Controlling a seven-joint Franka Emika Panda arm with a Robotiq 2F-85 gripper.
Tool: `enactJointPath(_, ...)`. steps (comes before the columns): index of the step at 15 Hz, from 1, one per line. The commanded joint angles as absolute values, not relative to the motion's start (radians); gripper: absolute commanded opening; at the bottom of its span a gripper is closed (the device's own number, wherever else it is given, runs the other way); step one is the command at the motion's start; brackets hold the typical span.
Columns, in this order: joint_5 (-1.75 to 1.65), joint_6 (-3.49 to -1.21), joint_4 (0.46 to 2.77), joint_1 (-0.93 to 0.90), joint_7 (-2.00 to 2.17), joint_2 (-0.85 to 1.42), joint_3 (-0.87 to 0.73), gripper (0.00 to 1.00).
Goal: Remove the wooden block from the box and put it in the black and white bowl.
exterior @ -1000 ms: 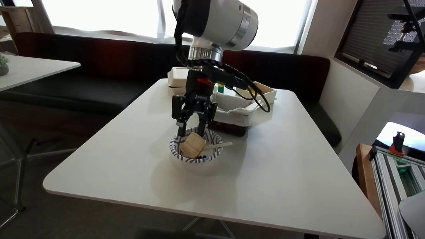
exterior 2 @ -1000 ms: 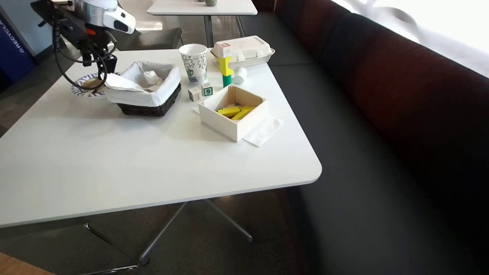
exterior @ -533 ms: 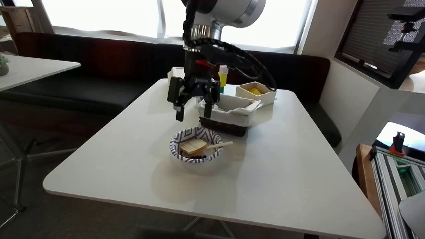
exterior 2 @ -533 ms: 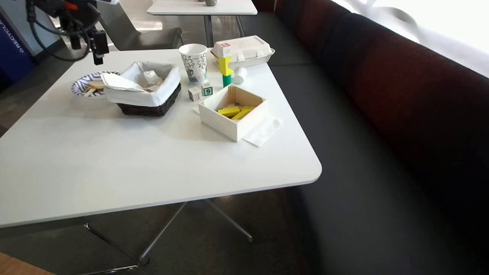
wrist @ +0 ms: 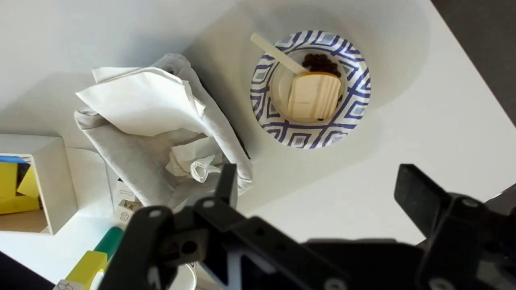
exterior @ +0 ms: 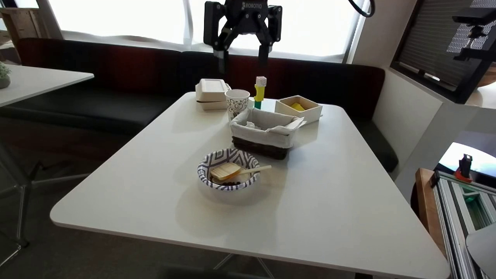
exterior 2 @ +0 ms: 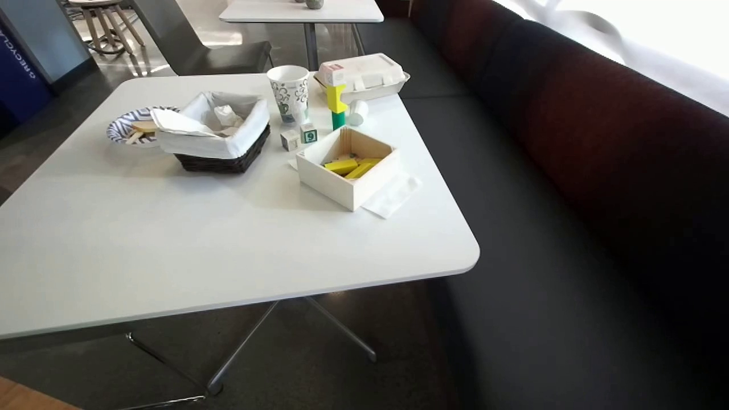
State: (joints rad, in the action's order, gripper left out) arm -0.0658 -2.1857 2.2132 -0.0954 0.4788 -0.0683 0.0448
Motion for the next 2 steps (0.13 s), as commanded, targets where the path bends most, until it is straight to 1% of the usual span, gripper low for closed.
enactJointPath(1,-0.064,-2.183,2.211,-0.08,0.476,-0.064,0.06,1.0)
enactJointPath(2,-0.064,-2.184,2.211,-0.081,0.476,-0.051,0.06,1.0)
